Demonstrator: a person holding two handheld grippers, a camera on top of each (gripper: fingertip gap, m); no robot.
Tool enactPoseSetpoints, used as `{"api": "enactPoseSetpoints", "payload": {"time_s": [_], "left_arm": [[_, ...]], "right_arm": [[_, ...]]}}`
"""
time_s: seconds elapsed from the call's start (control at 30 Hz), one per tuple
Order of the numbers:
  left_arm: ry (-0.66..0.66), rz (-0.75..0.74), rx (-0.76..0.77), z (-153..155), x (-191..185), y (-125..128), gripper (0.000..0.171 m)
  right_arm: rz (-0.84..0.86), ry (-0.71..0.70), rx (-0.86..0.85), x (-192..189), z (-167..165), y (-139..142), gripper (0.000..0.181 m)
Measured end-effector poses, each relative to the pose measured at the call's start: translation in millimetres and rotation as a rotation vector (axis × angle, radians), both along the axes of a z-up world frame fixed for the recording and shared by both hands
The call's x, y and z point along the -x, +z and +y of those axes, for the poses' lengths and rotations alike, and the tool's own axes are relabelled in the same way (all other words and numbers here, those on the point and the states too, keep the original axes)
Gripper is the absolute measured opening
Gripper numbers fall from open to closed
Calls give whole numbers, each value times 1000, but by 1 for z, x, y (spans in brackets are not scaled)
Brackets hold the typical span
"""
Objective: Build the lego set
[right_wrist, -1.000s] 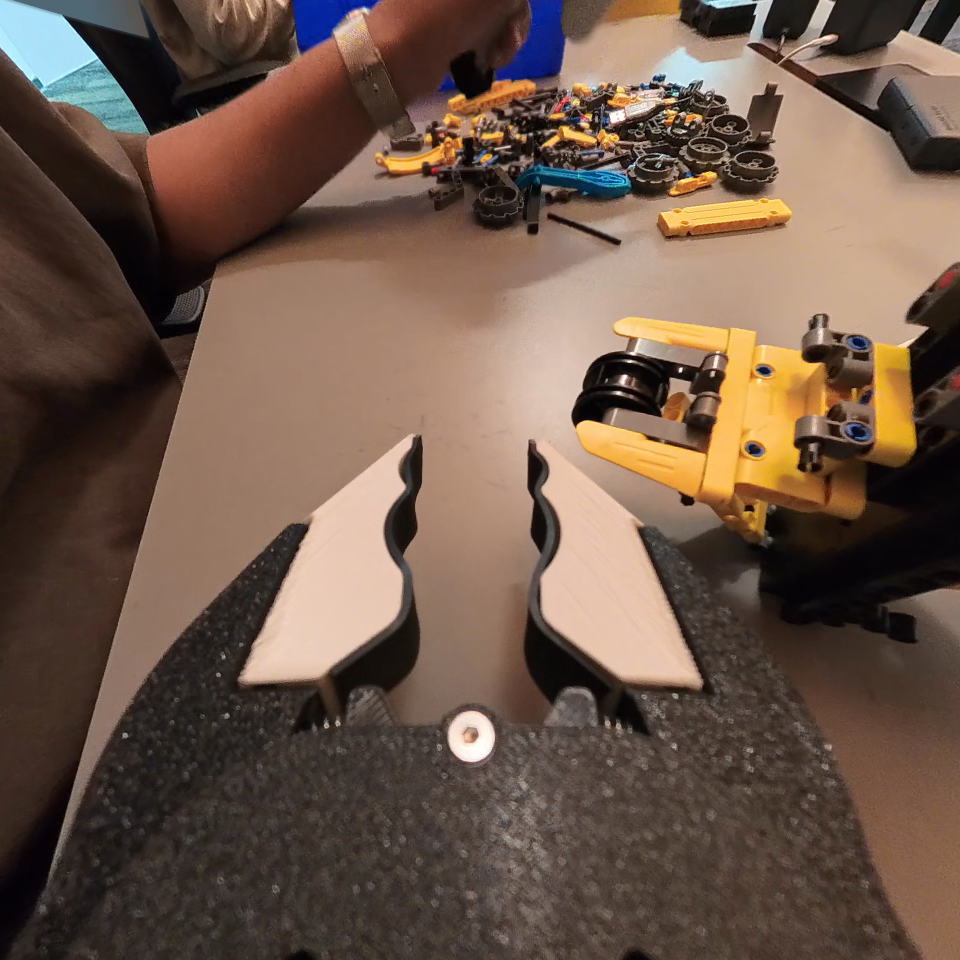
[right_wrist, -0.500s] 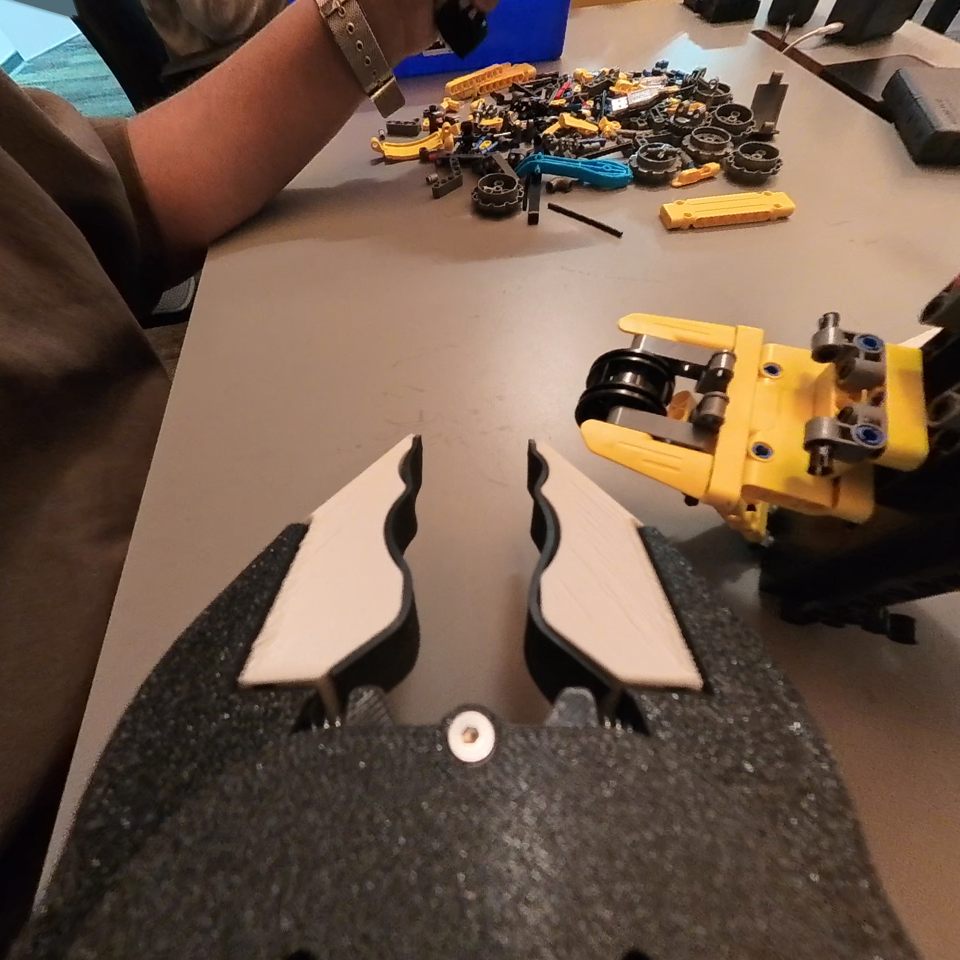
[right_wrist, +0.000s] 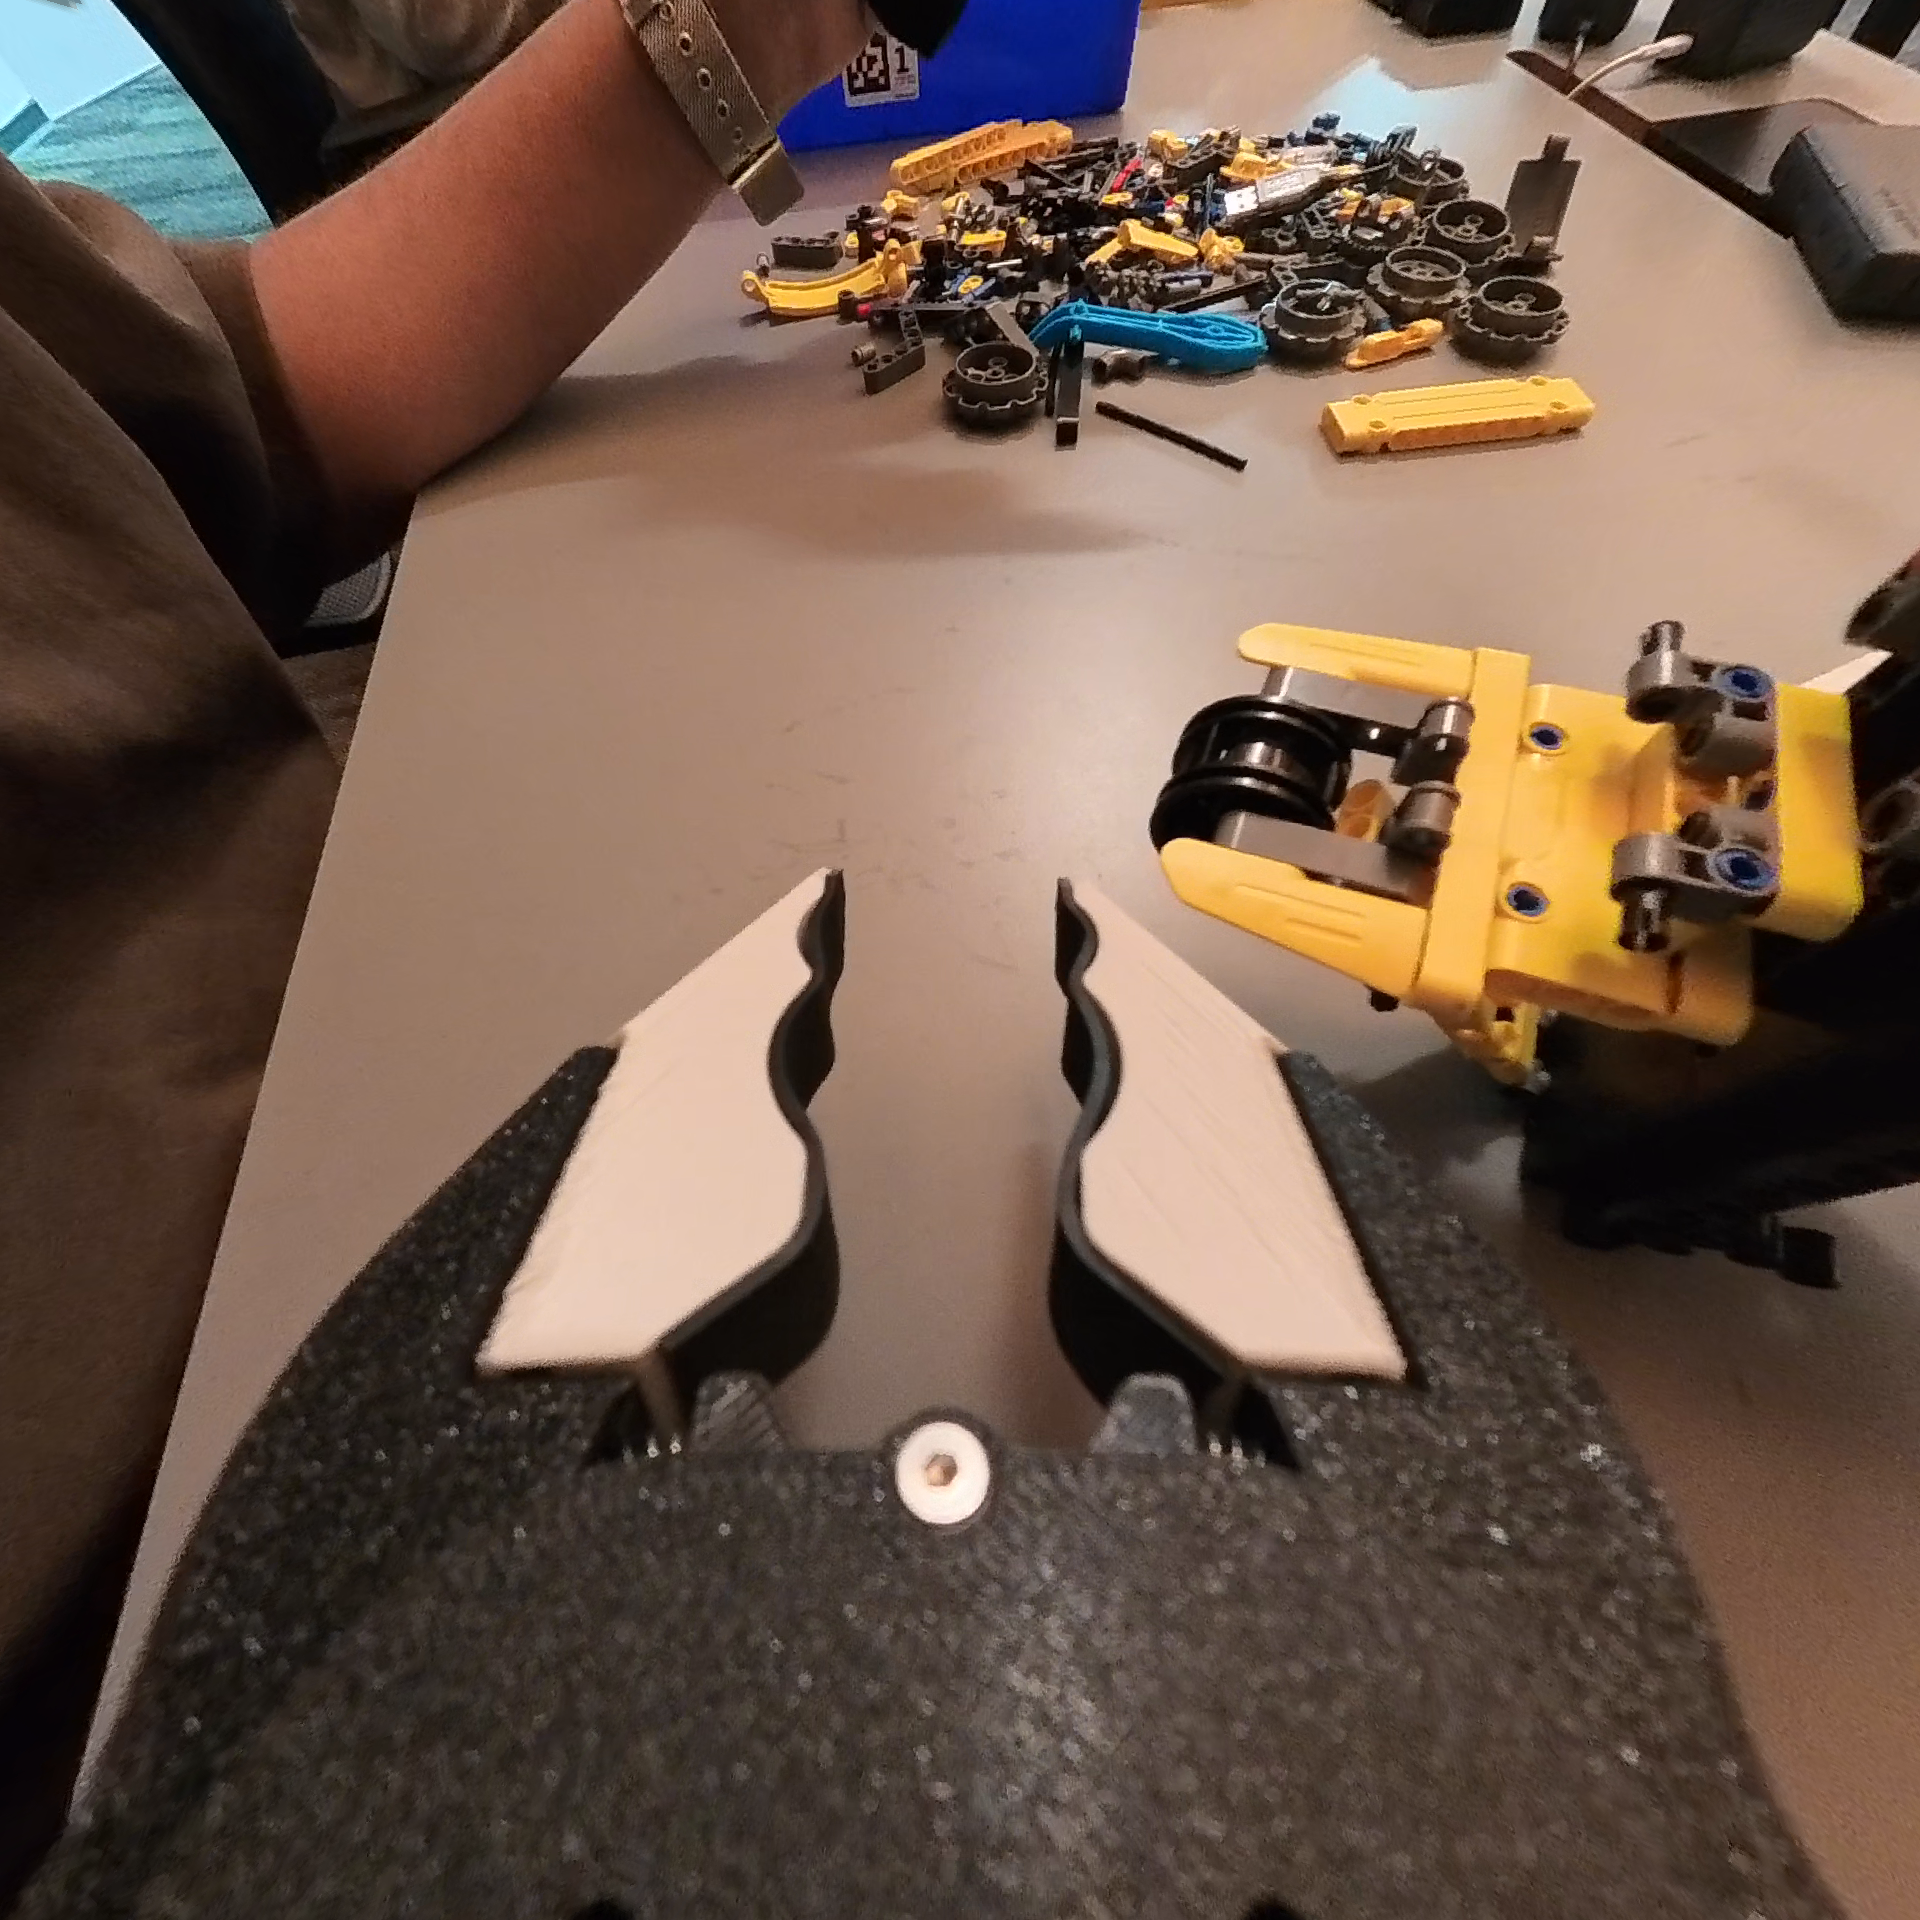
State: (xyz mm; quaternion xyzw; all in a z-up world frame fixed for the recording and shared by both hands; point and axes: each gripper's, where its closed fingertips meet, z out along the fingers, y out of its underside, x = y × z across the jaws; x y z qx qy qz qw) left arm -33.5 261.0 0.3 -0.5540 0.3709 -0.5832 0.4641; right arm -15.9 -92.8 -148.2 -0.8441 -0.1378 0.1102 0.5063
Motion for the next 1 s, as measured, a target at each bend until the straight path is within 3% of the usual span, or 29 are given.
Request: {"api": "enactPoseSetpoints", "payload": {"time_s": [0.37,0.5,0.6,0.77,1.0], "left_arm": [[32,-7,-19,-4,10,4,39],[-5,-31,-28,-42,34,14,22],[-62,190,-68,-77,40,-23,24],[-131,666,-43,-117,49,-129,65],[-124,858,-121,-130,47,-177,51]], "right_arm": [[0,-5,5,-1,1,-1,41],[8,-29,-1,-9,1,1,40],[55,-37,-1,-13,2,3,41],[101,-36,21,-15,2,1,41],[84,-42,19,-15,3,1,40]]}}
